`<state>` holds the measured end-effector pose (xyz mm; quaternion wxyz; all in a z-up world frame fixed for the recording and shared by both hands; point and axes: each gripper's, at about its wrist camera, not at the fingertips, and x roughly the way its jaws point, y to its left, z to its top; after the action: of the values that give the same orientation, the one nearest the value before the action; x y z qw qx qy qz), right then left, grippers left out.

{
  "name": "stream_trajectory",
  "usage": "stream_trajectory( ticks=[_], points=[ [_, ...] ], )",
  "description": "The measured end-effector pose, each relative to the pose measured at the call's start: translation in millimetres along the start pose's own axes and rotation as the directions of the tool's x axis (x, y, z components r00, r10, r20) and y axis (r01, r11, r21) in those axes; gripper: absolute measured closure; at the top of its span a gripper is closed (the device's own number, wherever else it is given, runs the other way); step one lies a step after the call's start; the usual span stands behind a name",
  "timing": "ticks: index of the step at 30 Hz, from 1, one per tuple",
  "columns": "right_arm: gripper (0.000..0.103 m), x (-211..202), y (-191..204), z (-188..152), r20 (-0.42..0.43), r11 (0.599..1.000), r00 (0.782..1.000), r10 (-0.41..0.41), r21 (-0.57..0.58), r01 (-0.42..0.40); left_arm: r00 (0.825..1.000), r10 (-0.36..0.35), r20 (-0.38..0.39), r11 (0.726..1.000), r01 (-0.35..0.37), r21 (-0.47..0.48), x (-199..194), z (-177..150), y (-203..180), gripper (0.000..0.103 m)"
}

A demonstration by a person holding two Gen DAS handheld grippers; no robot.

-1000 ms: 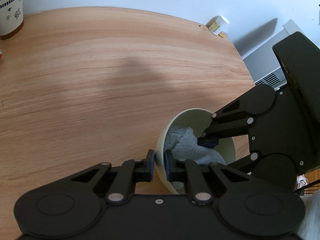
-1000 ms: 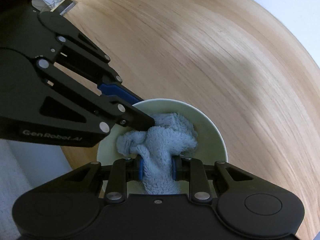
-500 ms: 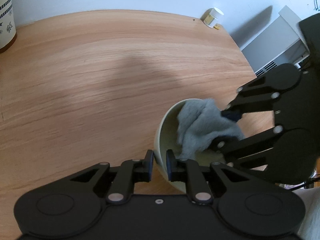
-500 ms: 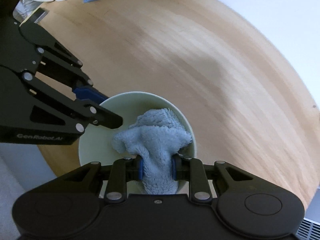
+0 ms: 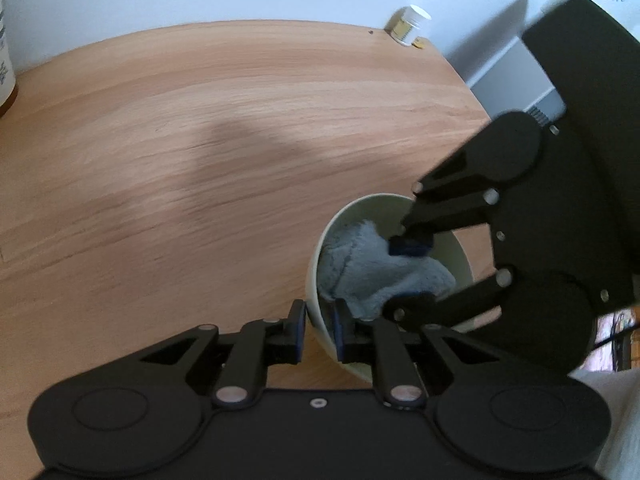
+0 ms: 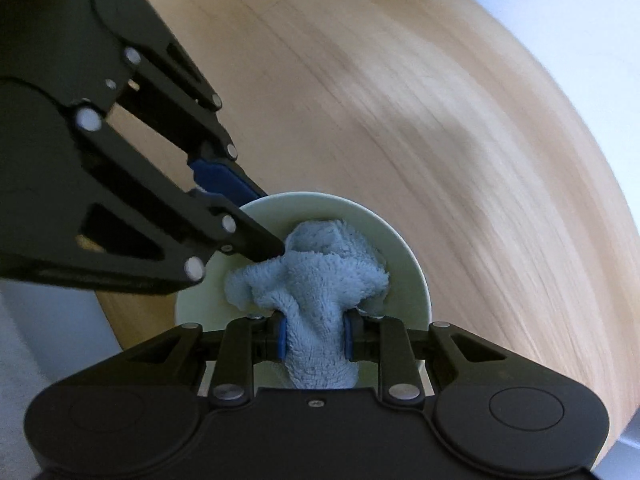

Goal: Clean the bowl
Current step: 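Keep rubbing the towel inside the bowl with the right gripper while the left gripper holds the rim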

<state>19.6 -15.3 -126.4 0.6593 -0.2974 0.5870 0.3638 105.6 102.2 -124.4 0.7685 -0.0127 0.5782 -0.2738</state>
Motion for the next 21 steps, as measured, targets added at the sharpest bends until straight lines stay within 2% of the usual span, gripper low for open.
stream_trajectory(
  ticks=[4, 10, 13, 15, 17, 20, 21],
  points=[
    [0.076, -1.1, -5.3, 7.2, 0.034, 1.000, 0.999, -0.015, 0.019, 0.014, 1.000, -0.004, -0.005, 1.000, 0.004, 0.014, -0.6, -0.2, 4.1, 0.089],
    [0.076, -19.4, -3.0, 0.9, 0.106, 0.994, 0.991, -0.079, 0.086, 0.070, 1.000, -0.011, -0.001, 1.000, 0.011, -0.003, -0.8, 1.1, 6.5, 0.089],
    [0.076, -37.6, -4.1, -6.3, 0.120, 0.991, 0.989, -0.084, 0.118, 0.070, 1.000, -0.008, 0.009, 1.000, 0.008, -0.021, 0.0, 3.3, 7.6, 0.090],
    [0.076, -48.5, -7.8, -10.3, 0.127, 0.987, 0.990, -0.068, 0.151, 0.049, 1.000, -0.003, 0.016, 0.999, 0.004, -0.036, 1.1, 5.0, 8.5, 0.092],
    [0.076, -51.8, -13.9, -13.3, 0.128, 0.971, 0.991, -0.026, 0.240, -0.005, 1.000, 0.004, 0.020, 0.999, -0.003, -0.053, 2.9, 6.7, 9.6, 0.093],
    [0.076, -28.0, -17.0, -11.1, 0.125, 0.931, 0.987, 0.105, 0.336, -0.141, 1.000, 0.012, 0.018, 0.998, -0.011, -0.056, 6.5, 8.4, 8.7, 0.093],
    [0.076, -19.1, -19.3, -10.3, 0.125, 0.924, 0.985, 0.121, 0.349, -0.158, 1.000, 0.016, 0.017, 0.998, -0.015, -0.058, 7.8, 8.9, 8.4, 0.094]
  ],
)
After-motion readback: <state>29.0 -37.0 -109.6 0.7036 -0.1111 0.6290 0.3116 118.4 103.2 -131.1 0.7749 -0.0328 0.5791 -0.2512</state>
